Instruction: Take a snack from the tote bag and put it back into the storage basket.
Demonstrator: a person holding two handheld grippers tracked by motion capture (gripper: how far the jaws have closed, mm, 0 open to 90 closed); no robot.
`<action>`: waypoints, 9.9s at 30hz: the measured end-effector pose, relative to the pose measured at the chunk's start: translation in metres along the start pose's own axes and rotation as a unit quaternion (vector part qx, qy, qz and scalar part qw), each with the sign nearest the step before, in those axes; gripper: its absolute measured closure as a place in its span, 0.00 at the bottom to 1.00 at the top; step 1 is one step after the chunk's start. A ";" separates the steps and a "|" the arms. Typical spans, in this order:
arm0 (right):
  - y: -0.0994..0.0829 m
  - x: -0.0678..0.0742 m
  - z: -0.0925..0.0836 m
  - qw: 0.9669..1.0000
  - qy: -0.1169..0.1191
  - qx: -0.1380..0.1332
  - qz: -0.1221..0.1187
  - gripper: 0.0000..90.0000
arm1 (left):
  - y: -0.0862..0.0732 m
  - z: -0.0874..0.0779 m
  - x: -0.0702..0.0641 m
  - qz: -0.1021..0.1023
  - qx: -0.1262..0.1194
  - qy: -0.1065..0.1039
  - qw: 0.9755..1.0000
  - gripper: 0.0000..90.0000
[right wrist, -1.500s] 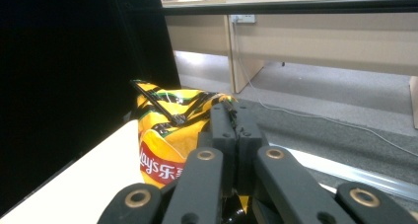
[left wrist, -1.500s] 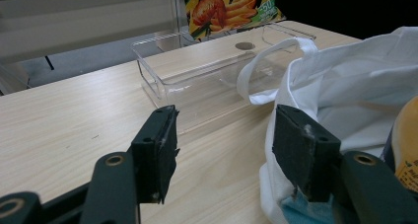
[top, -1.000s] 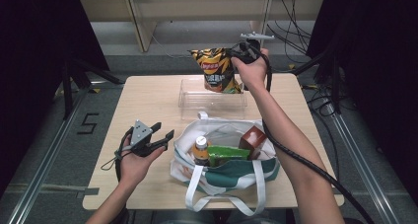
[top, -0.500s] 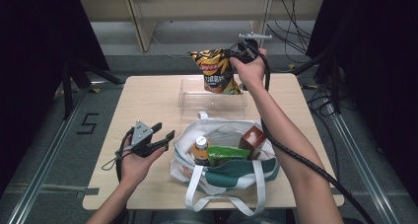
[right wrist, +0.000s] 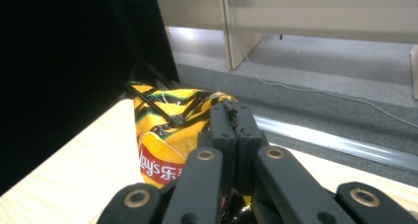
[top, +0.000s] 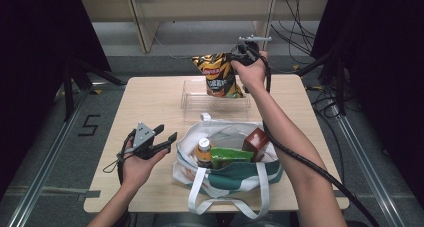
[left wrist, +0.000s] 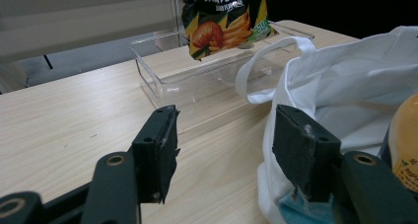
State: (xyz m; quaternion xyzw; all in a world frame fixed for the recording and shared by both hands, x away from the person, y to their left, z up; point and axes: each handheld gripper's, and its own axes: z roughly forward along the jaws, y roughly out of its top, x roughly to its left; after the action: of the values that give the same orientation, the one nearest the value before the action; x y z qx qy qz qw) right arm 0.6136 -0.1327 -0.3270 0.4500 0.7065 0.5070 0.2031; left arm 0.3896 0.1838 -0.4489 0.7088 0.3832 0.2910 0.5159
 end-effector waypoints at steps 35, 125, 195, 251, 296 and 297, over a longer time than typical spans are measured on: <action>-0.012 -0.012 0.009 0.999 -0.018 0.034 0.009 1.00 | -0.002 0.000 -0.003 -0.020 0.009 -0.003 1.000 0.47; -0.027 -0.028 -0.054 0.998 -0.045 0.043 0.030 0.54 | -0.006 0.000 -0.001 -0.016 0.014 0.002 1.000 0.47; -0.120 0.019 -0.193 0.998 0.060 0.032 0.010 0.45 | -0.007 -0.001 -0.002 -0.014 0.021 0.008 1.000 0.47; -0.152 0.050 -0.217 0.996 0.083 0.006 -0.043 0.34 | -0.005 -0.001 -0.004 -0.008 0.018 0.006 1.000 0.47; -0.177 0.048 -0.197 0.996 0.078 0.021 -0.048 0.32 | -0.006 -0.002 -0.004 -0.009 0.018 0.006 1.000 0.47; -0.177 0.048 -0.197 0.995 0.081 0.026 -0.046 0.33 | -0.006 -0.002 -0.004 -0.008 0.019 0.006 1.000 0.47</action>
State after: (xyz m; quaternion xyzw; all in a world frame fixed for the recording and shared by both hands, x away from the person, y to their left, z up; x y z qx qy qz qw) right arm 0.3663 -0.2115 -0.3990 0.3797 0.7534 0.5133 0.1570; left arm 0.3847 0.1823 -0.4541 0.7135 0.3974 0.2837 0.5026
